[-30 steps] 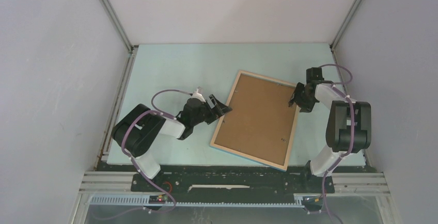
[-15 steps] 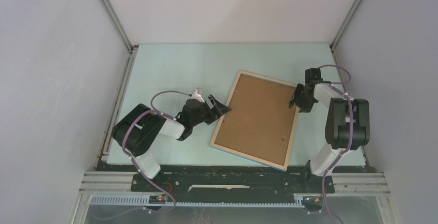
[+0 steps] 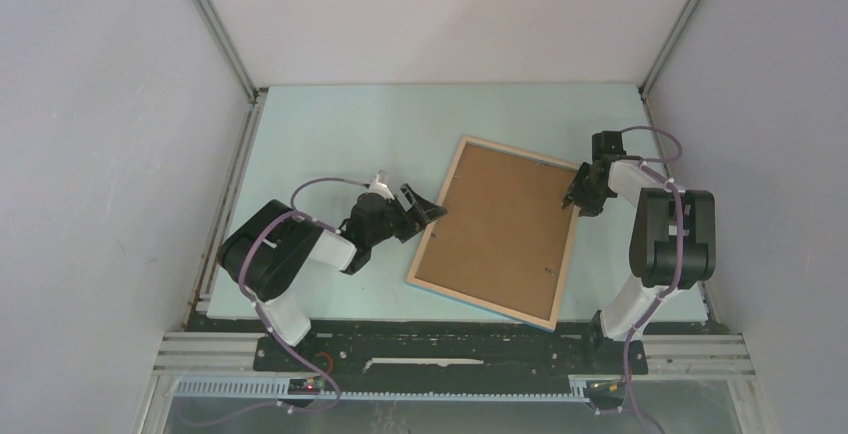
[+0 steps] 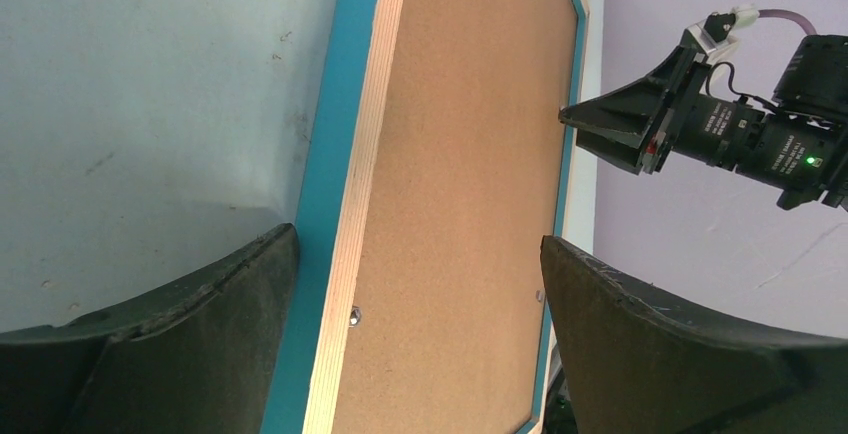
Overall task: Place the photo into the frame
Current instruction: Install the photo frame at the center of the board.
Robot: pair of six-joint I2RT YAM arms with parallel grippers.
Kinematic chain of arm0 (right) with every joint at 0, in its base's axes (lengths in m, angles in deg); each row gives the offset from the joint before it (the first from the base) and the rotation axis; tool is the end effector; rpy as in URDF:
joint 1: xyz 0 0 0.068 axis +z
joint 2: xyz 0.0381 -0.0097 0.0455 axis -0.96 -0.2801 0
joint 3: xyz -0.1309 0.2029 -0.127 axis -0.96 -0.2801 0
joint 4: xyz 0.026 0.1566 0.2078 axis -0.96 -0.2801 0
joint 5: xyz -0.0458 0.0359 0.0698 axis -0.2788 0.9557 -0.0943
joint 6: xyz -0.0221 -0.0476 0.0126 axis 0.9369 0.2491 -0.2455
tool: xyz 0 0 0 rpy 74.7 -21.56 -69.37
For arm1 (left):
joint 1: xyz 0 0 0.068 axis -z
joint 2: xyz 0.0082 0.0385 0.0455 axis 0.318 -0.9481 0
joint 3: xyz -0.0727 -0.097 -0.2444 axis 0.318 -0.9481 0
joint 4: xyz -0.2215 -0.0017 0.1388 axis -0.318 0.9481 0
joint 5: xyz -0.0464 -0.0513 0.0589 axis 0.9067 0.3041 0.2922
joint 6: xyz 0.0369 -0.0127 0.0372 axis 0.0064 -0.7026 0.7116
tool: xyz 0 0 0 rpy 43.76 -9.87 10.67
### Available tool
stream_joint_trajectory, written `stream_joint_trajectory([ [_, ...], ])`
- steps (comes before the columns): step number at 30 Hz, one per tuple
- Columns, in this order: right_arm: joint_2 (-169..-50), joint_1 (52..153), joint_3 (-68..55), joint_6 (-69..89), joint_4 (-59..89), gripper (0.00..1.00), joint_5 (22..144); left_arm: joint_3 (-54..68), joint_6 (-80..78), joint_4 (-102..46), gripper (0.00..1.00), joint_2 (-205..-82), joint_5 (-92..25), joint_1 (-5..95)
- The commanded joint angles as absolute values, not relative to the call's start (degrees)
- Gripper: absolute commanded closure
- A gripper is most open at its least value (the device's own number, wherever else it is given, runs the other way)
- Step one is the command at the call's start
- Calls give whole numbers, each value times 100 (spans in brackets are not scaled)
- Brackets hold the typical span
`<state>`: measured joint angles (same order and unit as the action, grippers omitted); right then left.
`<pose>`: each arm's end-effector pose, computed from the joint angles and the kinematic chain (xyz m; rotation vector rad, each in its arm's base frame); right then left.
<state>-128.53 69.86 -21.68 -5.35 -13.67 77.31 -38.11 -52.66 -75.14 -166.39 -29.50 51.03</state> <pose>0.3317 -0.0215 0.1624 0.6146 2.7034 0.1210 0.2439 -0.1644 0.1195 -0.4237 2.1515 -1.2451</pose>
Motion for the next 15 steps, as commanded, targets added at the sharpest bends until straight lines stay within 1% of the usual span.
stream_joint_trajectory([
  [1, -13138, 7000, -2109, -917, -892, 74, 7707, -3971, -5410, -7920, 7, -16693, -2758, 5072],
  [4, -13204, 6972, -2051, -1006, -897, 79, 7748, -3973, -5412, -7970, 7, -16726, -2695, 5052],
  [10, -13252, 6925, -2070, -1453, -858, 100, 7800, -3980, -5472, -8086, 8, -16789, -2664, 5045],
  [15, -13029, 6899, -2387, -2110, -572, 100, 7855, -4042, -5589, -8279, 8, -16824, -2642, 5011],
])
